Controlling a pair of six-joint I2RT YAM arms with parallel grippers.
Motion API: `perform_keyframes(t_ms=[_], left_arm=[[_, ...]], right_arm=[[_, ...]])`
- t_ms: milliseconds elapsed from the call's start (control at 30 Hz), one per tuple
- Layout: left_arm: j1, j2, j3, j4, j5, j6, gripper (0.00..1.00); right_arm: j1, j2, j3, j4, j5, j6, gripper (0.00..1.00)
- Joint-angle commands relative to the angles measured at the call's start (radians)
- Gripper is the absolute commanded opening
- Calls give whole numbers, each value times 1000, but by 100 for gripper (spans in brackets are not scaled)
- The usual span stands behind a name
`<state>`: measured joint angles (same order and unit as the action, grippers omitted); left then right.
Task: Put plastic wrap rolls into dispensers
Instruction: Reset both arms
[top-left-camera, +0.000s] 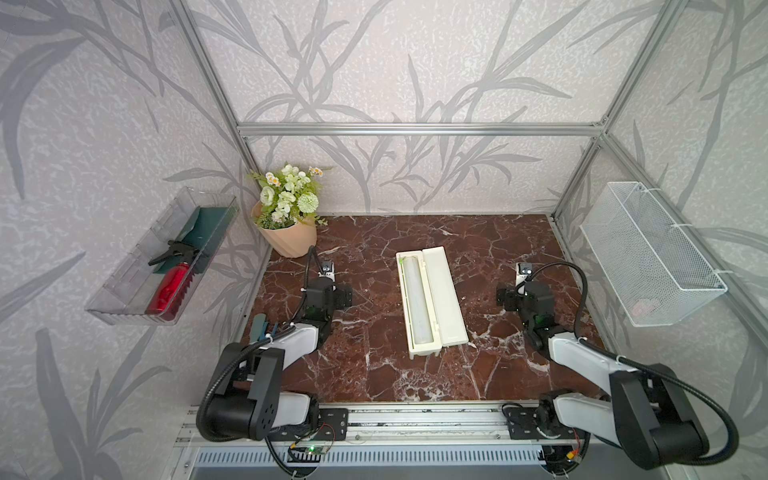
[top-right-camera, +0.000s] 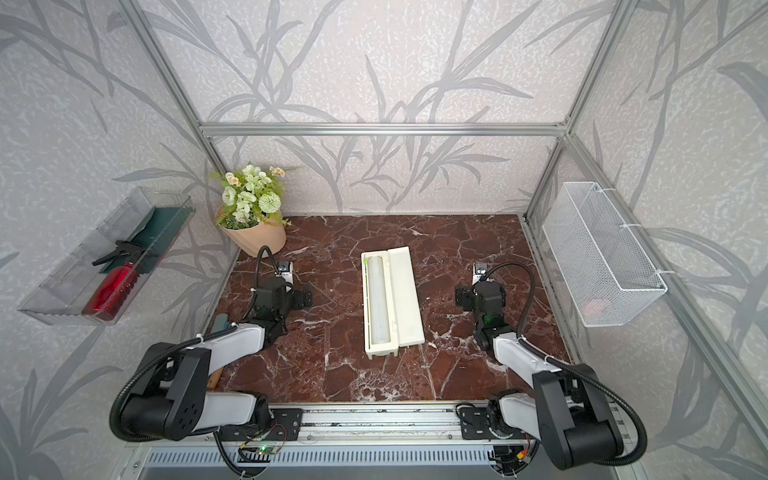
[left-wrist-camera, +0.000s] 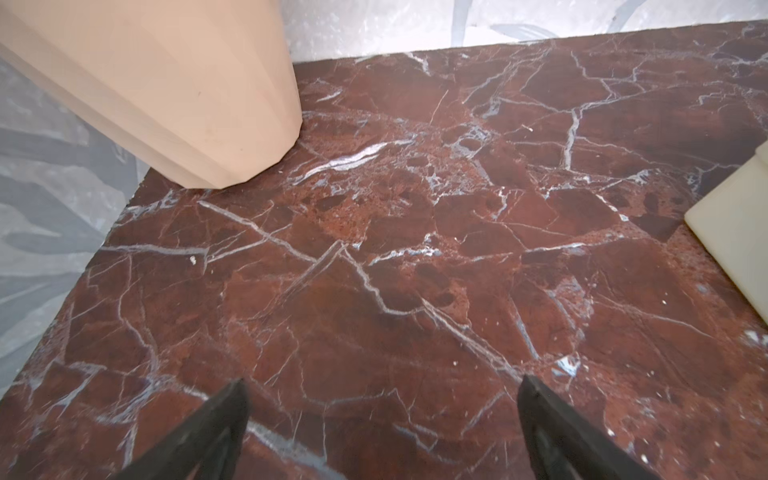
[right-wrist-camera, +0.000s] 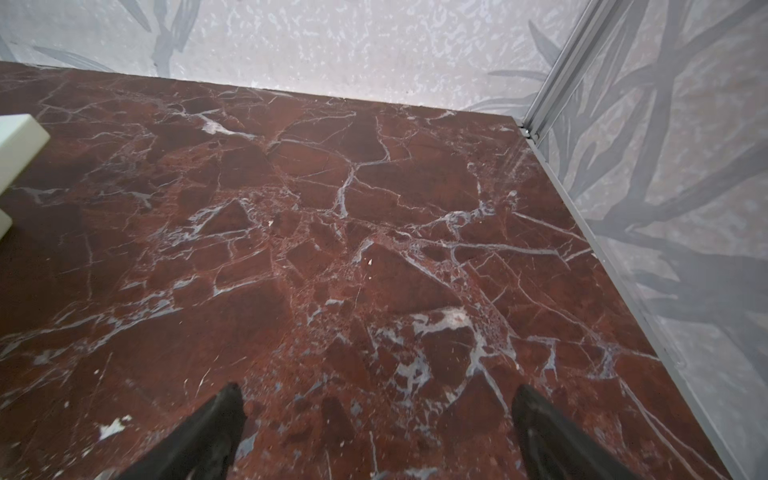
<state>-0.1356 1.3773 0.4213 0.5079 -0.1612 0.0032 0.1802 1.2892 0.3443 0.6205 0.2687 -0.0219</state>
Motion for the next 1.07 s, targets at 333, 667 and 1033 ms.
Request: perform_keyframes(t_ms=[333, 667, 1033], left_arm=[[83, 212, -129, 637, -26, 40, 95], [139, 189, -51, 450, -79, -57, 99], [131, 188, -46, 438, -65, -43, 99]], right_arm=[[-2, 318, 10, 437, 39, -57, 99], [-10, 310, 10, 421, 29, -47, 99], [-10, 311, 10, 423, 28, -49, 99]])
